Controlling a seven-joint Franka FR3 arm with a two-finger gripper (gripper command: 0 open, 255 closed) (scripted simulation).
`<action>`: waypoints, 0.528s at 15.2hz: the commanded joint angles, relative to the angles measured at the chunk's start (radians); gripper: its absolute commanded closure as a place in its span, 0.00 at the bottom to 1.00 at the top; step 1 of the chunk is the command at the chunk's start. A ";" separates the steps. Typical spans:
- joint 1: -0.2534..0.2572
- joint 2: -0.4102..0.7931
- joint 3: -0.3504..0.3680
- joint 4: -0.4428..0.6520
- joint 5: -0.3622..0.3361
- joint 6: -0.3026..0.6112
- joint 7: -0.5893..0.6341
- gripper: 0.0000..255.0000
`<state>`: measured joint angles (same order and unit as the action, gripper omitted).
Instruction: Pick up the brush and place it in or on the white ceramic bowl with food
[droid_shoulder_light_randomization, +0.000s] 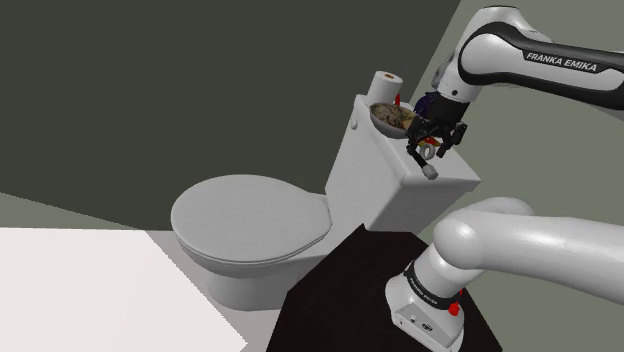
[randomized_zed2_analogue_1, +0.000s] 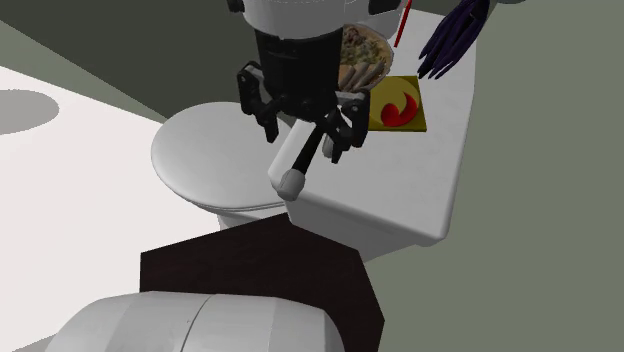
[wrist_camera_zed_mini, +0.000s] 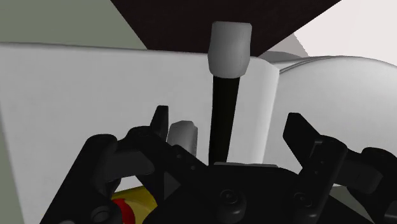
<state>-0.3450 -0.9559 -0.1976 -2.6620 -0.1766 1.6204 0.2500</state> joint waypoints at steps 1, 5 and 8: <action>-0.004 -0.004 -0.006 -0.029 -0.006 0.025 0.000 0.00; -0.006 -0.007 -0.010 -0.051 -0.010 0.044 0.000 0.00; -0.006 -0.007 -0.010 -0.051 -0.010 0.044 0.000 0.00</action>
<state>-0.3512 -0.9630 -0.2075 -2.7127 -0.1868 1.6642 0.2503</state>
